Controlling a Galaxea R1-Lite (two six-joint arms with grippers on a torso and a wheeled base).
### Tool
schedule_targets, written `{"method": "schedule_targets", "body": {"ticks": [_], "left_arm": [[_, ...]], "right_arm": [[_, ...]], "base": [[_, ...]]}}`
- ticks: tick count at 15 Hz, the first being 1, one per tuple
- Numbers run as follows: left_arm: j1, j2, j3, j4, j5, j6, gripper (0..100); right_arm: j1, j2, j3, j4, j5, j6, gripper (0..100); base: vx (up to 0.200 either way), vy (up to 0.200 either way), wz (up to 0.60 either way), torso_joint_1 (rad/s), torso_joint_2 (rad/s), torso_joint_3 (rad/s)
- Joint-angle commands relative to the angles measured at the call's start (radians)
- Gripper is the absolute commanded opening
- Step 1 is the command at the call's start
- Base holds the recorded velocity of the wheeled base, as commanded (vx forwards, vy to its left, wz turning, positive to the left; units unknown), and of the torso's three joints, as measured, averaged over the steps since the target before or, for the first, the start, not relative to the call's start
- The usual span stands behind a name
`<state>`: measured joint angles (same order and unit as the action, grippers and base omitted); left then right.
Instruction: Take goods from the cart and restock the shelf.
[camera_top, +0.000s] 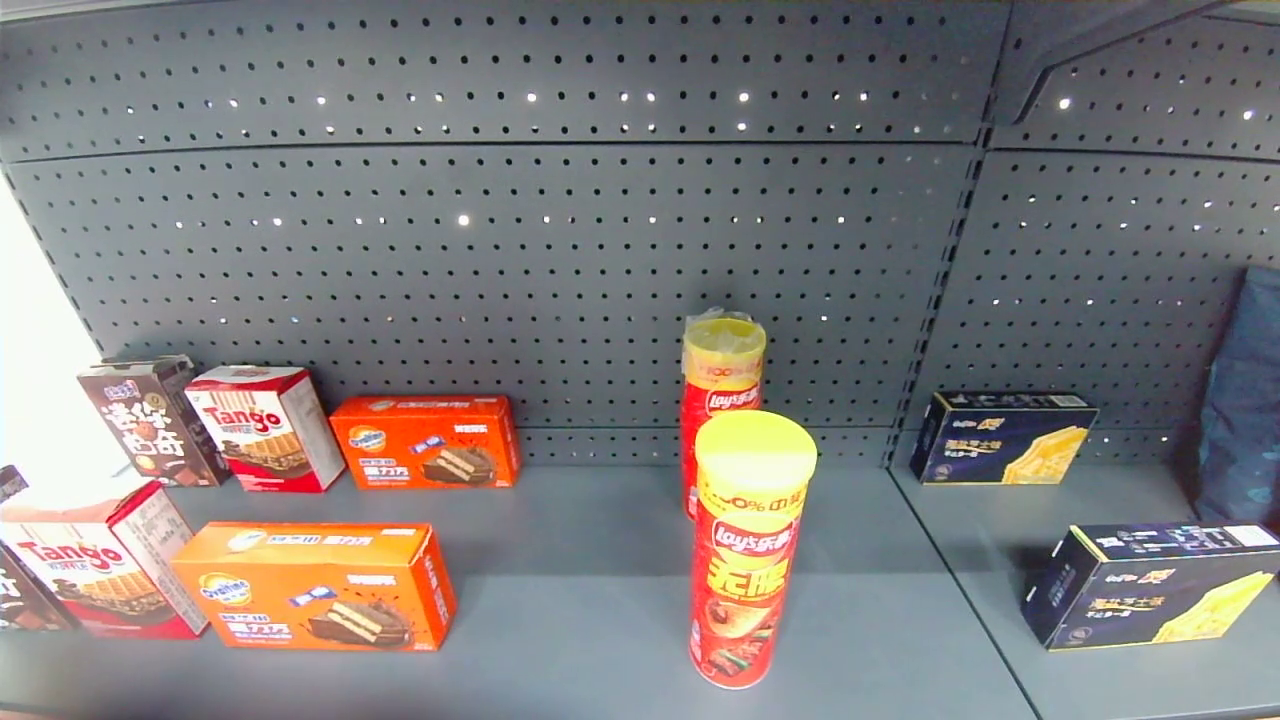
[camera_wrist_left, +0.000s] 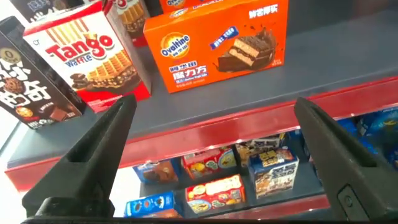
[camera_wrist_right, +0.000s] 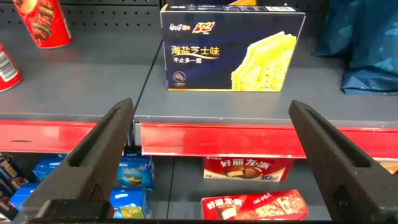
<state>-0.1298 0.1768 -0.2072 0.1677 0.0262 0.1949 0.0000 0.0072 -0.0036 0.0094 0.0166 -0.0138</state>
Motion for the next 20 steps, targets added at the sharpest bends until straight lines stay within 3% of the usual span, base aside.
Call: {"method": "schedule_targets", "body": {"ticks": [1,6,8,9,10,11,13,16,17,18,20], "left_arm": [[-0.001,-0.020,-0.001,0.001,-0.002,-0.002,100],[0.001,-0.034,0.055,0.000,0.003,-0.003,100],[-0.004,-0.033,0.086,-0.010,0.000,-0.026,100],[-0.004,-0.051,0.127,-0.036,-0.005,-0.080,100],[0.027,-0.063,0.134,-0.048,-0.037,-0.118,100],[0.082,-0.059,0.134,-0.048,-0.095,-0.137,100],[0.147,-0.022,0.135,-0.050,-0.186,-0.141,100],[0.246,0.004,0.134,-0.050,-0.414,-0.149,100],[0.279,0.012,0.135,-0.051,-0.434,-0.170,100],[0.312,0.010,0.132,-0.051,-0.422,-0.209,100],[0.309,-0.016,0.129,-0.048,-0.276,-0.207,100]], "right_arm": [[0.000,0.002,0.001,0.000,0.000,0.000,100],[0.000,0.002,0.001,0.000,0.000,0.000,100],[0.000,0.002,0.001,0.000,0.000,0.000,100],[0.000,0.002,0.001,0.000,0.000,0.000,100],[0.000,0.002,0.001,0.000,0.000,0.000,100],[0.000,0.002,0.001,0.000,0.000,0.000,100],[0.000,0.002,0.001,0.000,0.000,0.000,100],[0.000,0.002,0.001,0.000,0.000,0.000,100],[0.000,0.002,0.001,0.000,0.000,0.000,100],[0.000,0.002,0.001,0.000,0.000,0.000,100],[0.000,0.002,0.001,0.000,0.000,0.000,100]], "base": [[0.000,0.000,0.00,0.000,0.00,0.000],[0.000,0.000,0.00,0.000,0.00,0.000],[0.000,0.000,0.00,0.000,0.00,0.000],[0.000,0.000,0.00,0.000,0.00,0.000],[0.000,0.000,0.00,0.000,0.00,0.000],[0.000,0.000,0.00,0.000,0.00,0.000],[0.000,0.000,0.00,0.000,0.00,0.000],[0.000,0.000,0.00,0.000,0.00,0.000],[0.000,0.000,0.00,0.000,0.00,0.000],[0.000,0.000,0.00,0.000,0.00,0.000],[0.000,0.000,0.00,0.000,0.00,0.000]]}}
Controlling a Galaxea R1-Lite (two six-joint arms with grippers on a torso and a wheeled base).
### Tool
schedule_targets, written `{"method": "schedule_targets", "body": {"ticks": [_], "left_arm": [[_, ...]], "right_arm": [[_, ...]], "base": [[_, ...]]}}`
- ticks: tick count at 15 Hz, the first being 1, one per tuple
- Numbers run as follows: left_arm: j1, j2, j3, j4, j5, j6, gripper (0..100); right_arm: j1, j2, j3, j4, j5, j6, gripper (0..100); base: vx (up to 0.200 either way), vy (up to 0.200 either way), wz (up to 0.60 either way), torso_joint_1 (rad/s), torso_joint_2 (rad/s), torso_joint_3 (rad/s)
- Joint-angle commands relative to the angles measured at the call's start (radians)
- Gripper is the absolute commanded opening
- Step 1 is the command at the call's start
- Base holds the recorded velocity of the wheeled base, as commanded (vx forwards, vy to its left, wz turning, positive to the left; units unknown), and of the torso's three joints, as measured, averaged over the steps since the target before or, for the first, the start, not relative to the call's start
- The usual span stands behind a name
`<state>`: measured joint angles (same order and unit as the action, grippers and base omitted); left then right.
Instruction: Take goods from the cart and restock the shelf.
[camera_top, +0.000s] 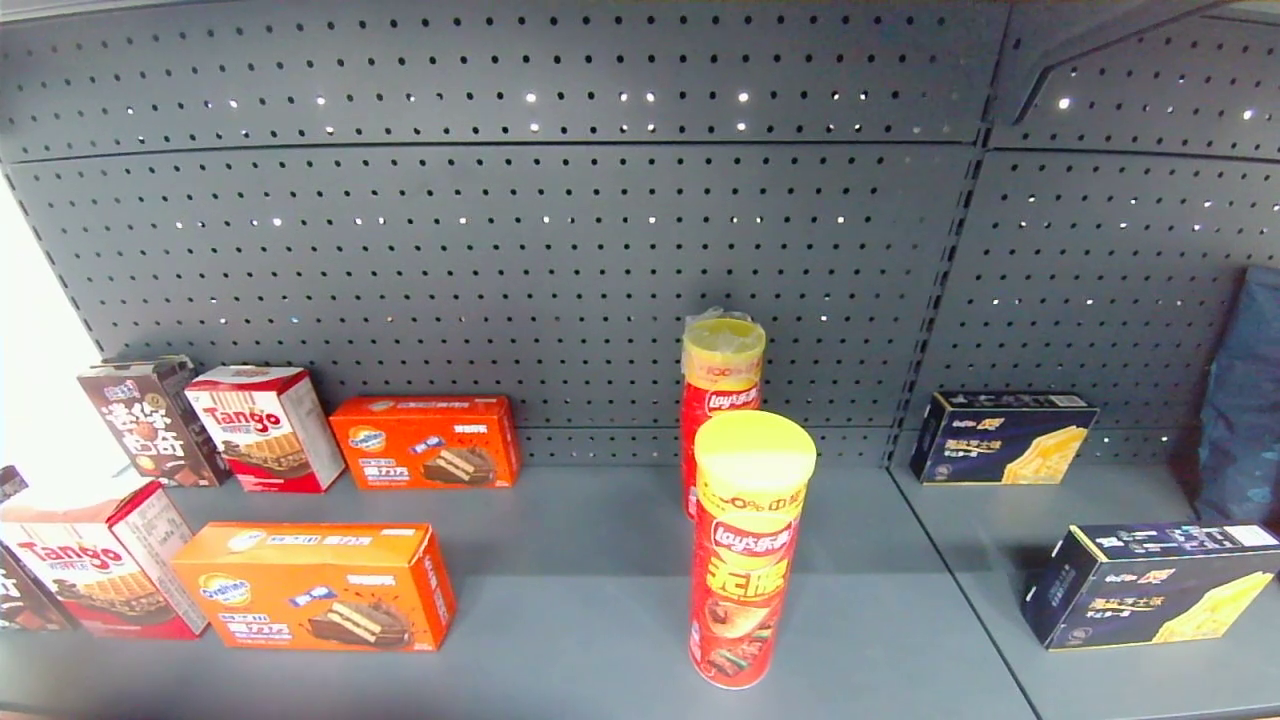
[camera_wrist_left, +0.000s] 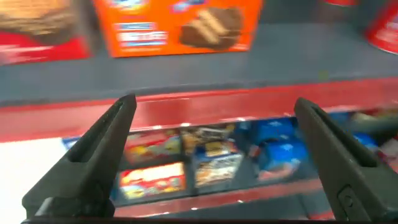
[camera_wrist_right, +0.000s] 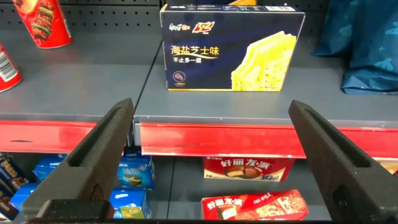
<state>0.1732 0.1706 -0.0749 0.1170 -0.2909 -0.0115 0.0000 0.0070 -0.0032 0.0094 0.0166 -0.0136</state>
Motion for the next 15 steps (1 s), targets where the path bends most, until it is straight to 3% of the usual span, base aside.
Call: {"method": "schedule_targets", "body": {"ticks": [1,3,4,5,6,9,10,11,12,13,14,15], "left_arm": [[0.000,-0.013,-0.003,0.003,0.119,-0.001,100],[-0.001,-0.034,-0.003,0.003,0.234,0.001,100],[-0.003,-0.040,-0.003,0.003,0.251,0.008,100],[-0.021,-0.051,0.001,0.001,0.277,0.044,100],[-0.034,-0.063,0.004,0.000,0.303,0.056,100],[-0.037,-0.065,0.006,-0.002,0.314,0.061,100],[-0.054,-0.066,0.033,-0.069,0.434,0.096,100],[-0.054,-0.066,0.033,-0.069,0.429,0.084,100],[-0.054,-0.066,0.033,-0.066,0.386,0.044,100],[-0.052,-0.068,0.055,-0.063,0.272,0.041,100],[-0.055,-0.066,0.058,-0.066,0.231,0.044,100],[-0.073,-0.065,0.058,-0.066,0.226,0.047,100]], "right_arm": [[0.000,0.002,0.000,0.000,0.000,0.000,100],[0.000,0.002,0.000,0.000,0.000,0.000,100],[0.000,0.002,0.000,0.000,0.000,0.000,100],[0.000,0.002,0.000,0.000,0.000,0.000,100],[0.000,0.002,0.000,0.000,0.000,0.000,100],[0.000,0.002,0.000,0.000,0.000,0.000,100],[0.000,0.002,0.000,0.000,0.000,0.000,100],[0.000,0.002,0.000,0.000,0.000,0.000,100],[0.000,0.002,0.000,0.000,0.000,0.000,100],[0.000,0.002,0.000,0.000,0.000,0.000,100],[-0.002,0.002,0.000,0.000,0.000,0.000,100],[0.000,0.002,0.000,0.000,0.000,0.000,100]], "base": [[0.000,0.000,0.00,0.000,0.00,0.000],[0.000,0.000,0.00,0.000,0.00,0.000],[0.000,0.000,0.00,0.000,0.00,0.000],[0.000,0.000,0.00,0.000,0.00,0.000],[0.000,0.000,0.00,0.000,0.00,0.000],[0.000,0.000,0.00,0.000,0.00,0.000],[0.000,0.000,0.00,0.000,0.00,0.000],[0.000,0.000,0.00,0.000,0.00,0.000],[0.000,0.000,0.00,0.000,0.00,0.000],[0.000,0.000,0.00,0.000,0.00,0.000],[0.000,0.000,0.00,0.000,0.00,0.000],[0.000,0.000,0.00,0.000,0.00,0.000]]}}
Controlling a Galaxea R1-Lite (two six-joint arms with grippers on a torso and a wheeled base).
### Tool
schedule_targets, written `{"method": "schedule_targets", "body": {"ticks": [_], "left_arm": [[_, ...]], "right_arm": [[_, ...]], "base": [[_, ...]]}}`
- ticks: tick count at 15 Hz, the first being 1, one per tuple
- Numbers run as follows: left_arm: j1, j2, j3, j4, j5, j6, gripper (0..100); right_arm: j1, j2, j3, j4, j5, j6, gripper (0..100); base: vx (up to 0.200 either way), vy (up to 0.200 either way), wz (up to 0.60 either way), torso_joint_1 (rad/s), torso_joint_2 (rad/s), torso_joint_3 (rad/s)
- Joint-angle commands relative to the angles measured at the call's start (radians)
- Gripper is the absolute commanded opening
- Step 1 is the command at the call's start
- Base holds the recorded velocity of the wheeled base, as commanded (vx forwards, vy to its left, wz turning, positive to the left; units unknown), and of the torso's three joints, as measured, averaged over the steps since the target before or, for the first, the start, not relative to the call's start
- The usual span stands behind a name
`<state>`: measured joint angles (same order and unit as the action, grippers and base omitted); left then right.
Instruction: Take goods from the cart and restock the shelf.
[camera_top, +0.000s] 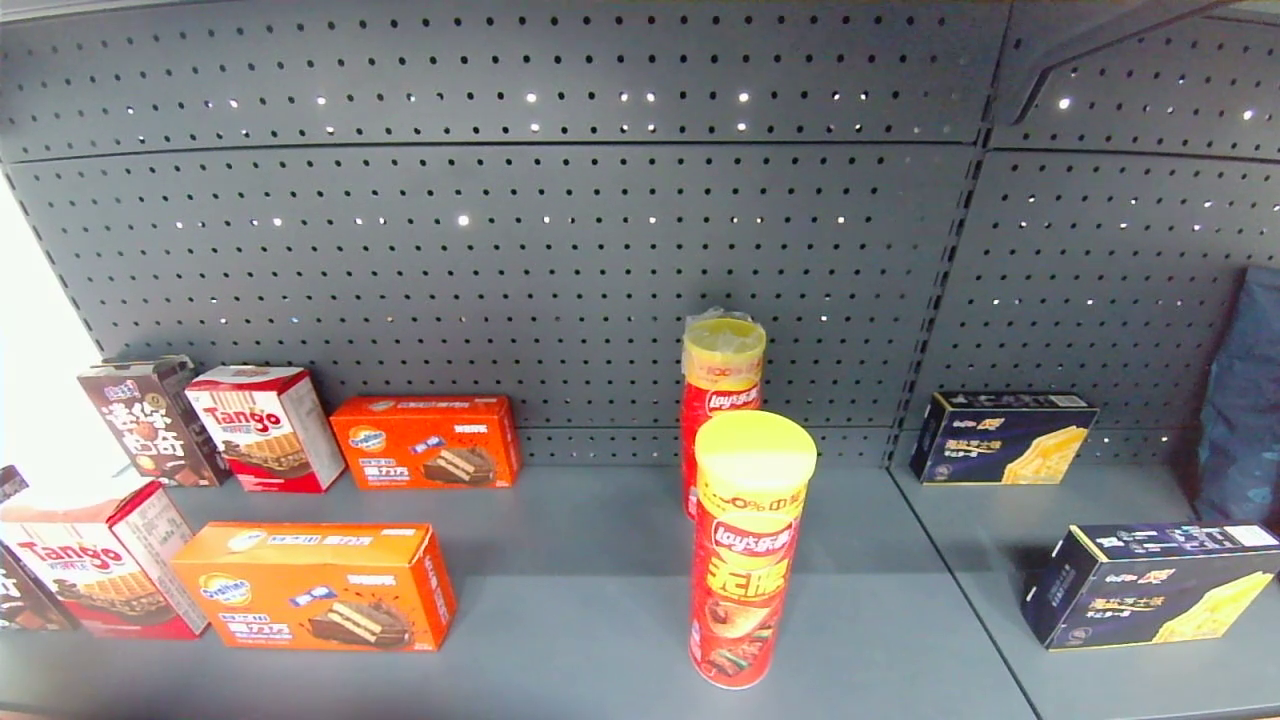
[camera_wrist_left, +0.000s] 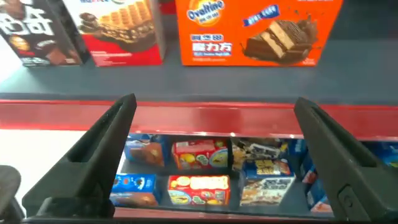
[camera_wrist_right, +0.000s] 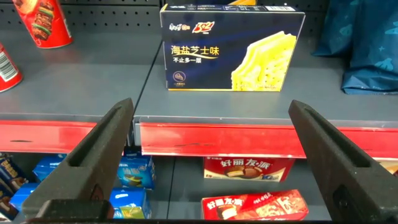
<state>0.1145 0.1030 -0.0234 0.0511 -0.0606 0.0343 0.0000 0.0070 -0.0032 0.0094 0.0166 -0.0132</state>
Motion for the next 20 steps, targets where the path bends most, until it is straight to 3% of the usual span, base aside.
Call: {"method": "schedule_targets", "body": {"ticks": [1,5,20], "left_arm": [[-0.053,0.003,0.007,-0.002,-0.004,0.001,100],[-0.111,-0.103,0.022,-0.048,-0.001,-0.002,100],[-0.111,-0.103,0.022,-0.048,-0.001,-0.002,100]], "right_arm": [[0.000,0.002,0.000,0.000,0.000,-0.001,100],[0.000,0.002,0.000,0.000,0.000,-0.001,100],[0.000,0.002,0.000,0.000,0.000,-0.001,100]], "base": [[0.000,0.000,0.00,0.000,0.00,0.000],[0.000,0.000,0.00,0.000,0.00,0.000],[0.000,0.000,0.00,0.000,0.00,0.000]]}}
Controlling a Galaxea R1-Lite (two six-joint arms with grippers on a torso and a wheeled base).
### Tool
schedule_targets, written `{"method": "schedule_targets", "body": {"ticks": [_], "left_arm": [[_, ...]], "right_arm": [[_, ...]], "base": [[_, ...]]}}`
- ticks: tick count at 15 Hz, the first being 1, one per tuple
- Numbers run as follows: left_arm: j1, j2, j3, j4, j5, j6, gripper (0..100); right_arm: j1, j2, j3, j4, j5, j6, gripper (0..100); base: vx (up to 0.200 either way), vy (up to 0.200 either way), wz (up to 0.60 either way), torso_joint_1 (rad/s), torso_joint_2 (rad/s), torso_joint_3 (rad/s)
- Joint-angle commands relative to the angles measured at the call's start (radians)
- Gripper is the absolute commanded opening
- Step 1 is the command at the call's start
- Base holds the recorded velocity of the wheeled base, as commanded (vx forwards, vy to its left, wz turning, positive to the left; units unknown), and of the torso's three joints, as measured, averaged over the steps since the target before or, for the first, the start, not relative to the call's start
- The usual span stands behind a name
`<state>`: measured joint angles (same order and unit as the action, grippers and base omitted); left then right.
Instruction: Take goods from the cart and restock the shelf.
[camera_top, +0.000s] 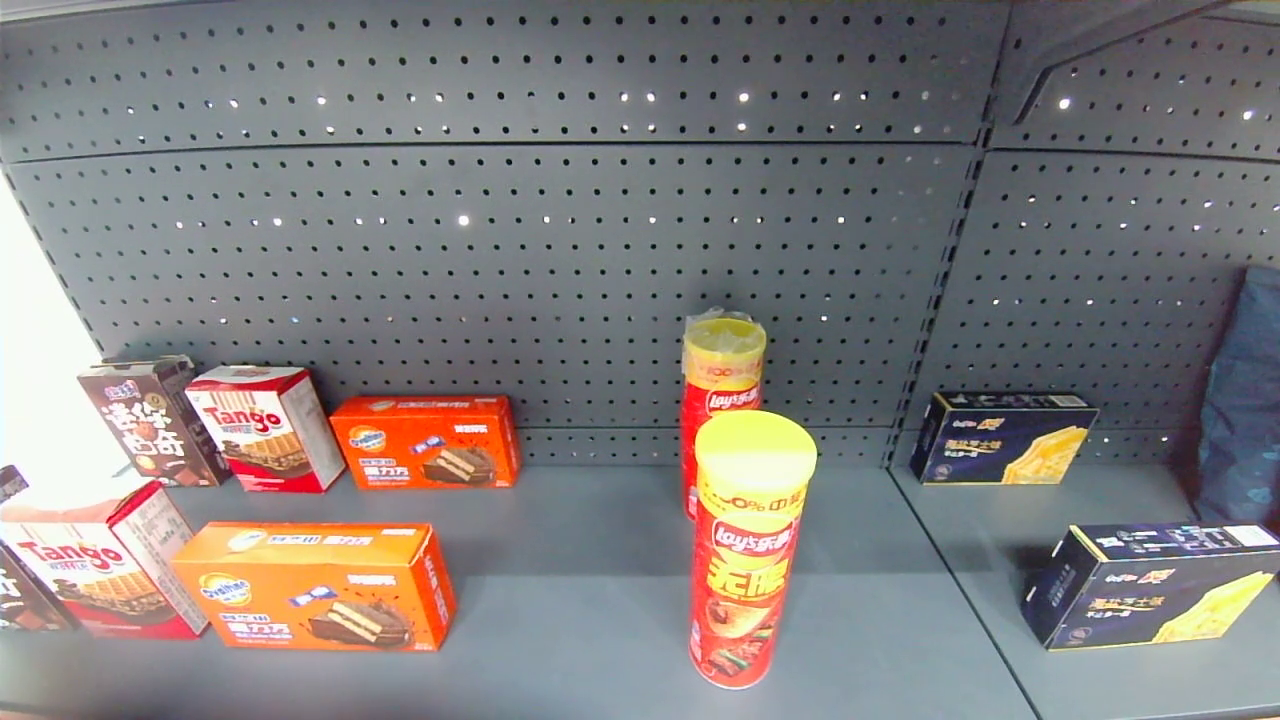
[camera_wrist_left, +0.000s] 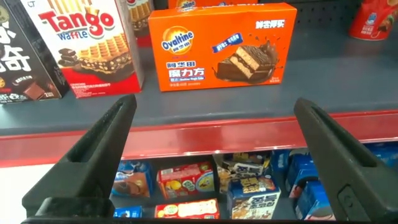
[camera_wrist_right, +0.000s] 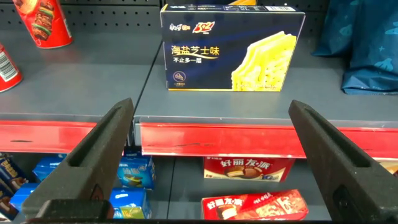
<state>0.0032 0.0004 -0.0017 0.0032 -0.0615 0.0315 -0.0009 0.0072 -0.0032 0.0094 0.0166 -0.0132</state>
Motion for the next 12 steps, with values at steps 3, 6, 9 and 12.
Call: {"method": "schedule_targets", "body": {"ticks": [3,6,9,12], "left_arm": [[0.000,0.000,0.000,0.000,-0.001,0.007,100],[0.000,0.000,0.000,0.000,-0.001,0.001,100],[0.000,0.000,0.000,0.000,0.000,-0.002,100],[0.000,0.000,0.000,0.000,0.006,-0.002,100]], "right_arm": [[0.001,0.002,0.000,0.000,0.000,0.001,100],[0.001,0.002,0.000,0.000,0.000,-0.001,100],[0.001,0.002,0.000,0.000,0.000,0.001,100],[0.001,0.002,0.000,0.000,0.000,0.001,100]], "base": [[0.000,0.000,0.00,0.000,0.00,0.000],[0.000,0.000,0.00,0.000,0.00,0.000],[0.000,0.000,0.00,0.000,0.00,0.000],[0.000,-0.067,0.00,0.002,0.00,-0.001]]}}
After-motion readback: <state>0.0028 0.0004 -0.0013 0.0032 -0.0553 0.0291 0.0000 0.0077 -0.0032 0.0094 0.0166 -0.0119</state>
